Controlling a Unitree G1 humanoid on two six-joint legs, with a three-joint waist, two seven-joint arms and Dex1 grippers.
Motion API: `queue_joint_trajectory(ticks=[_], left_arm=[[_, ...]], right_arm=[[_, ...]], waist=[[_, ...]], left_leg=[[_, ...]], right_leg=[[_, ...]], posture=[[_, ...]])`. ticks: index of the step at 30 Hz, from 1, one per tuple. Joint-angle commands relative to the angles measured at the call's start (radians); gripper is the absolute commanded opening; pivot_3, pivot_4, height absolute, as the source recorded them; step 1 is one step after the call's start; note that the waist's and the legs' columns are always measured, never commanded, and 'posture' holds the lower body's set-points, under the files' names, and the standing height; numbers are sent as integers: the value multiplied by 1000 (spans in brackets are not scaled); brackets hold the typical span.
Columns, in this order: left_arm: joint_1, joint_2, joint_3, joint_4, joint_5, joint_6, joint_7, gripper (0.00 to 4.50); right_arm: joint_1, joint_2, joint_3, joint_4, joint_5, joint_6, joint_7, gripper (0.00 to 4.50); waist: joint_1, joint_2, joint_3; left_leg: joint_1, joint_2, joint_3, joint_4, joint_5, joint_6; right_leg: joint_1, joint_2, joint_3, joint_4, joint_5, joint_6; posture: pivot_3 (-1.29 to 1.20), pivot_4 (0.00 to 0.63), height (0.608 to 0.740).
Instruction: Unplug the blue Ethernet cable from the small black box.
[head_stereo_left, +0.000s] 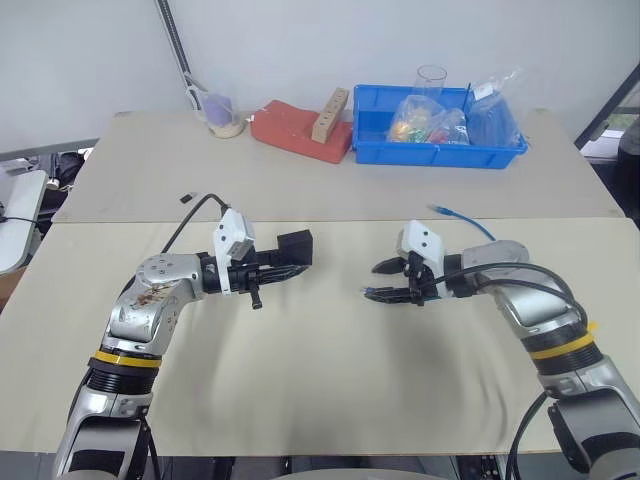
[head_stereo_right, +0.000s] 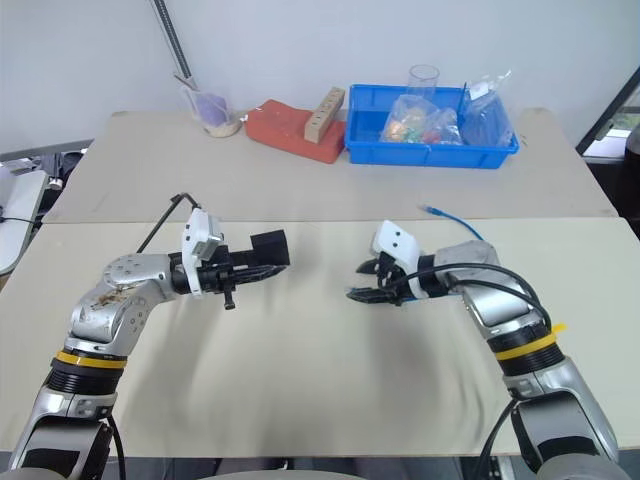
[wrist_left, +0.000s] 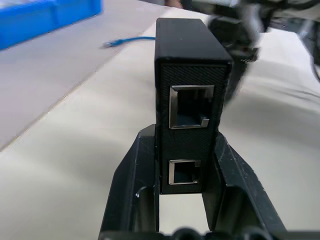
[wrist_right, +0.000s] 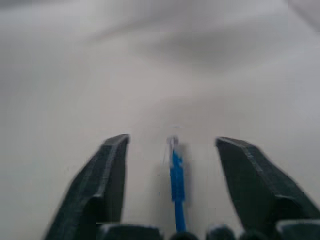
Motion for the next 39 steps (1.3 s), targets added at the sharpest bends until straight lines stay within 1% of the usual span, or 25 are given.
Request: queue_joint_trajectory(ticks=[1, 2, 4, 8, 11, 15, 20, 23, 25, 26, 27, 28, 31, 32, 39], left_arm=[[41, -32, 93, -22, 13, -53, 128, 583], [55, -44, 112, -17, 18, -65, 163, 583], [93, -74, 150, 14, 54, -116, 251, 583], [133, -123, 168, 77, 113, -204, 349, 583], [139, -181, 171, 190, 170, -301, 440, 583], [140, -222, 145, 296, 217, -398, 465, 583], [127, -240, 123, 401, 267, -487, 478, 583], [119, -245, 124, 434, 266, -514, 472, 583], [118, -248, 128, 442, 252, -512, 463, 1633], [118, -249, 129, 444, 247, -511, 459, 1876], [118, -250, 131, 443, 243, -507, 457, 2366], [118, -250, 133, 442, 241, -505, 456, 2746], [129, -249, 139, 413, 228, -480, 448, 4241], [138, -246, 141, 394, 223, -469, 446, 4467], [218, -210, 160, 238, 177, -373, 437, 4467]], right_arm=[[-4, 3, -98, -195, 114, 123, -34, 4343], [-2, 14, -118, -235, 139, 158, -59, 4432], [-10, 56, -175, -339, 244, 271, -118, 4432], [-33, 126, -220, -439, 329, 391, -239, 4432], [-19, 159, -214, -462, 327, 408, -318, 4432], [16, 150, -194, -458, 293, 373, -358, 4432], [24, 141, -189, -447, 276, 357, -386, 4432], [20, 138, -192, -441, 275, 355, -393, 4432], [18, 134, -194, -437, 276, 353, -393, 4500], [17, 132, -194, -436, 277, 352, -392, 4500], [16, 130, -194, -434, 278, 352, -392, 4500], [15, 129, -195, -433, 278, 351, -392, 4500], [13, 126, -194, -424, 276, 345, -391, 4500], [12, 125, -193, -420, 274, 342, -389, 4500], [16, 123, -188, -401, 269, 325, -384, 4500]], waist=[[-3, 0, 0], [-4, 0, 0], [-4, 0, 0], [-4, 0, 0], [6, 0, 0], [18, -1, 0], [21, 0, -1], [22, 0, -1], [22, 0, -1], [22, 0, -1], [23, 0, -1], [23, 0, -1], [22, 0, -1], [22, 0, -1], [13, 0, -1]], left_leg=[[0, 0, 0, 0, 0, 0], [0, 1, 0, -1, 0, 0], [0, 1, -1, -1, 0, 0], [0, 1, -2, -1, 0, 0], [0, -1, -2, -1, 0, 0], [-1, -3, -1, -1, 0, 0], [0, -3, -1, -1, 0, 0], [0, -3, -1, -1, 0, 0], [0, -4, -1, -1, 0, 0], [0, -4, -1, -1, 0, 0], [0, -4, -1, -1, 0, 0], [0, -4, -1, -1, 0, 0], [0, -4, -1, -1, 0, 0], [0, -4, -1, -1, 0, 0], [0, -2, -1, -2, 0, 0]], right_leg=[[0, 0, 0, 0, 0, 0], [0, 0, 0, 0, 0, 0], [0, 0, 0, 1, 0, 0], [0, -1, 0, 2, 0, 0], [0, -4, -1, 2, 0, 0], [0, -6, -2, 0, 0, 0], [0, -5, -2, 0, 0, 0], [1, -5, -2, 0, 0, 0], [1, -5, -2, 0, 0, 0], [1, -5, -2, 0, 0, 0], [1, -5, -2, 0, 0, 0], [1, -5, -2, 0, 0, 0], [1, -5, -2, 0, 0, 0], [1, -5, -2, 0, 0, 0], [1, -5, -2, -1, 0, 0]], posture=[[0, 150, 740], [0, 150, 740], [0, 150, 740], [0, 150, 740], [0, 150, 740], [0, 150, 740], [0, 150, 740], [0, 150, 740], [0, 150, 740], [0, 150, 740], [0, 150, 740], [0, 150, 740], [0, 150, 740], [0, 150, 740], [0, 150, 740]])
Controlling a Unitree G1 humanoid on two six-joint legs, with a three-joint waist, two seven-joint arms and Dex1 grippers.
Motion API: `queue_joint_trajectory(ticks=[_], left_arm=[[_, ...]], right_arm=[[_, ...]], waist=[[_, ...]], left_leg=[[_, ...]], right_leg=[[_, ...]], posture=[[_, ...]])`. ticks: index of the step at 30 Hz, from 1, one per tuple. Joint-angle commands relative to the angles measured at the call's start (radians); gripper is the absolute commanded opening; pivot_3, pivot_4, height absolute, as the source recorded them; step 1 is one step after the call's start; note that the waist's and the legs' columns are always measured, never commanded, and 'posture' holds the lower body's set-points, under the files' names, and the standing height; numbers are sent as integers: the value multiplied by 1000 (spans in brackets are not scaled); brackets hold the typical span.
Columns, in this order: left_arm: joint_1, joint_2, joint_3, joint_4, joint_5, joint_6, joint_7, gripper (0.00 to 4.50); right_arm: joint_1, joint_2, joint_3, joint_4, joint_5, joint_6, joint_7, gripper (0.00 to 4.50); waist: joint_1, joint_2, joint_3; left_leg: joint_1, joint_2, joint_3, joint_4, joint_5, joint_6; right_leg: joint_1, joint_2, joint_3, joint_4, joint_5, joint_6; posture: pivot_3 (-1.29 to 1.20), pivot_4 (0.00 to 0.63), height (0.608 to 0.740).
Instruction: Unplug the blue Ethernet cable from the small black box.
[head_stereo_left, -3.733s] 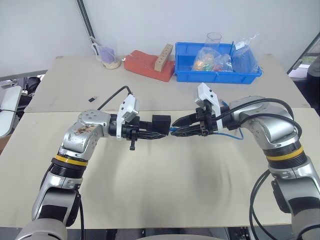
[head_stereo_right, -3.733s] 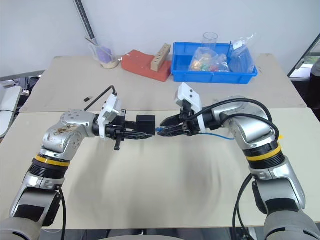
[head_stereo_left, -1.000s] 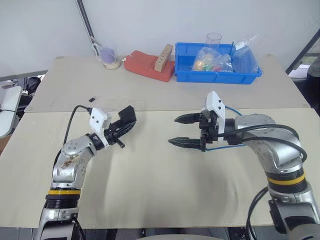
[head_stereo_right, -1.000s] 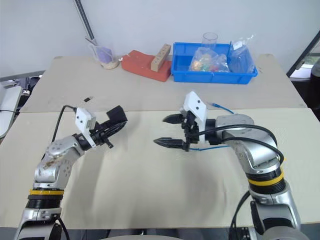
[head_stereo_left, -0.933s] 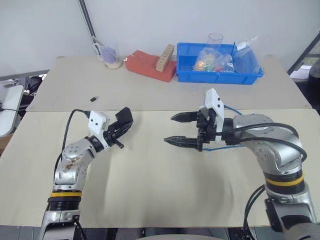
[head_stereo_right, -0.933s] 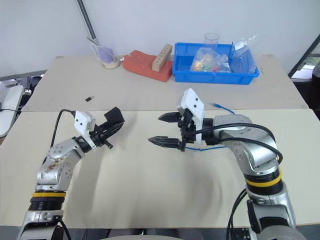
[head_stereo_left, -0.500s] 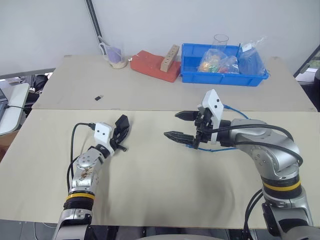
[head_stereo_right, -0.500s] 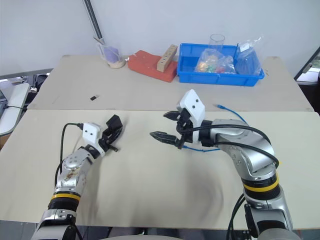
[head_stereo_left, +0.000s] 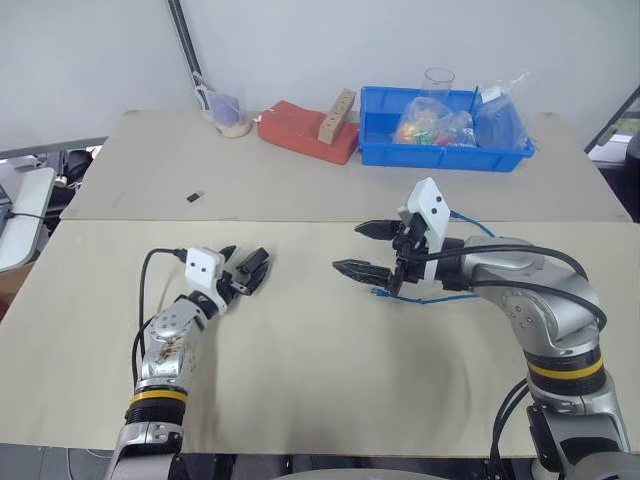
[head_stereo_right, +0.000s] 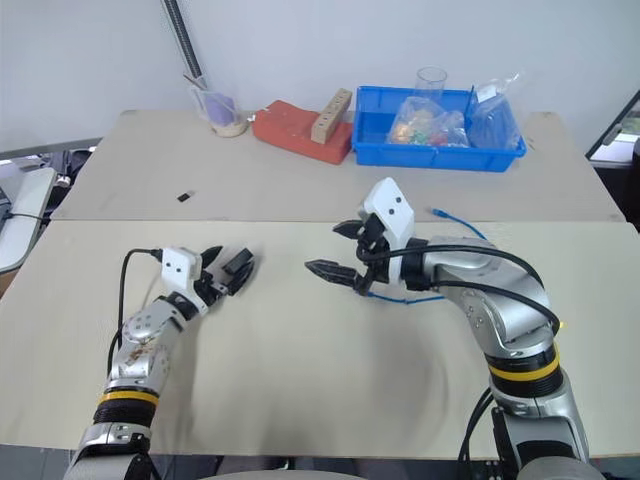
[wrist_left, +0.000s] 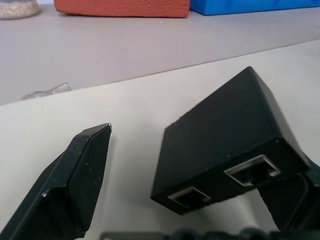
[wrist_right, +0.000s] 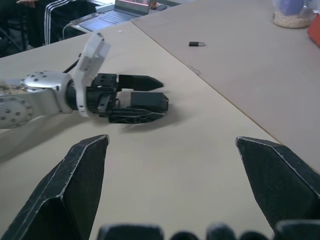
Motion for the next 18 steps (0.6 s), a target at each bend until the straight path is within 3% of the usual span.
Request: queue_joint_trajectory(ticks=[1, 8, 14, 18], left_arm=[[43, 25, 14, -85, -30, 54, -11, 4467], [139, 154, 29, -329, -111, 236, -93, 4467], [225, 437, 124, -607, -287, 526, -245, 4467], [238, 627, 249, -676, -369, 644, -334, 4467]], right_arm=[[-14, -7, -6, -15, -3, -38, 1, 4500], [0, -31, -24, -28, 14, -22, 8, 4500], [35, -143, -82, -74, 65, 6, 65, 4500], [66, -227, -132, -106, 120, 25, 108, 4500]], waist=[[-3, 0, 0], [-18, -1, 0], [-24, -2, 2], [-26, -2, 3]], left_leg=[[0, 0, 0, 0, 0, 0], [0, 1, 0, -1, 0, 0], [0, 2, -1, -2, 0, 0], [0, 2, -1, -3, 0, 0]], right_leg=[[0, 0, 0, 0, 0, 0], [0, 1, 0, 0, 0, 0], [0, 0, -1, -2, 0, 0], [0, 0, -2, -3, 0, 0]], posture=[[0, 150, 740], [0, 150, 740], [0, 150, 740], [0, 150, 740]])
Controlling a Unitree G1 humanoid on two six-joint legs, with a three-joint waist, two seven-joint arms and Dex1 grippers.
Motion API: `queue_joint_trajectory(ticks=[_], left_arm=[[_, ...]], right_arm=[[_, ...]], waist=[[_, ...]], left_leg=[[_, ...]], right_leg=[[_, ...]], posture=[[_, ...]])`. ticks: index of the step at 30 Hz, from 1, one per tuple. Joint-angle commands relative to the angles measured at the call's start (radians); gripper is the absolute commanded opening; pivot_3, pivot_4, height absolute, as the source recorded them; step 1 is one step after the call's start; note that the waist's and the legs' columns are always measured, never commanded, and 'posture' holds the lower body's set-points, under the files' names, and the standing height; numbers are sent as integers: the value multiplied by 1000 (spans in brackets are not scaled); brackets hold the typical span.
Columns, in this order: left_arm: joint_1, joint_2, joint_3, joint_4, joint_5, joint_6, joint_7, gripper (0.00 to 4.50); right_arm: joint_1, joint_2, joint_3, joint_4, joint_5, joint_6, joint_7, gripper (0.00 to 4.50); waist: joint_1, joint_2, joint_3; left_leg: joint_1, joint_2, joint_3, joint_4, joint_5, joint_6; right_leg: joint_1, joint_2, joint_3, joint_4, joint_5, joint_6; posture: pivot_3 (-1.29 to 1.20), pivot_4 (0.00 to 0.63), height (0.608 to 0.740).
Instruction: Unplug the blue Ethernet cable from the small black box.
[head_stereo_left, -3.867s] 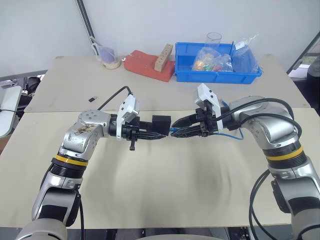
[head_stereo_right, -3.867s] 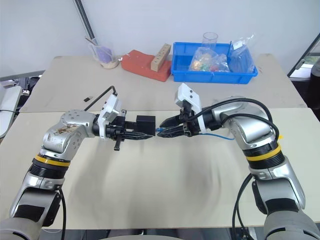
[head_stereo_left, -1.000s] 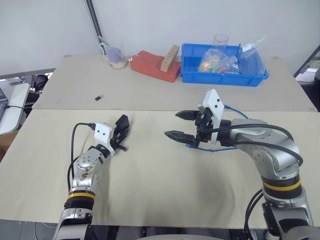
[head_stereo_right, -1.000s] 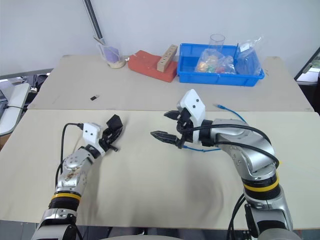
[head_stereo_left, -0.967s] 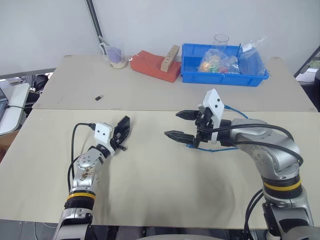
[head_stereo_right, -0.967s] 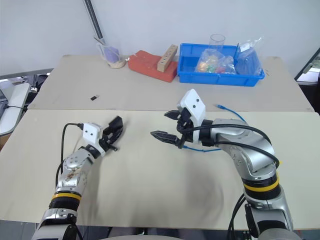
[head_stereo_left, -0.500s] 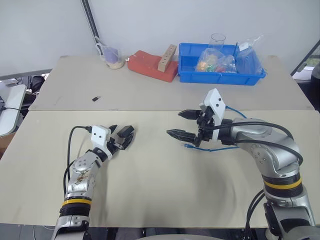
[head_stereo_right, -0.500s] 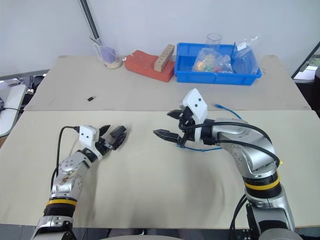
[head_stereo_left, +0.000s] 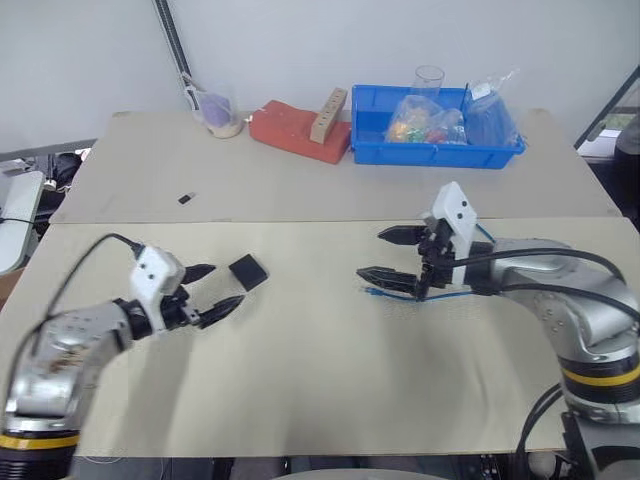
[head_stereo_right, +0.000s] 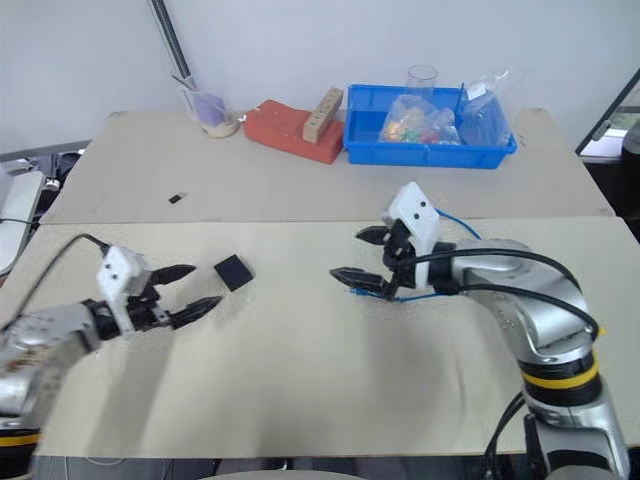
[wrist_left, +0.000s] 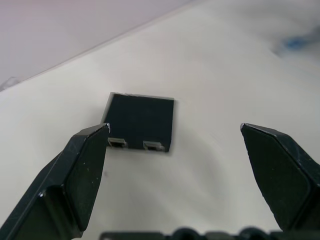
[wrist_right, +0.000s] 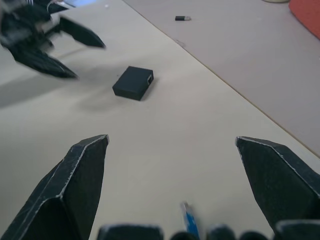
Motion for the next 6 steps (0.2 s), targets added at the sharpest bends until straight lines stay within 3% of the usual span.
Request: queue_joint_trajectory(ticks=[1, 6], left_arm=[[-5, 94, 120, -69, -73, 69, -64, 4467], [-23, 132, 144, -66, -96, 91, -90, 4467]], right_arm=[[23, -56, -66, -60, 56, 12, 44, 4500], [62, -91, -85, -67, 77, 1, 47, 4500]], waist=[[0, 0, 0], [1, 0, 0]], left_leg=[[0, 0, 0, 0, 0, 0], [0, 0, 0, -1, 0, 0]], right_leg=[[0, 0, -1, 0, 0, 0], [0, -1, -2, -4, 0, 0]], posture=[[0, 150, 740], [0, 150, 740]])
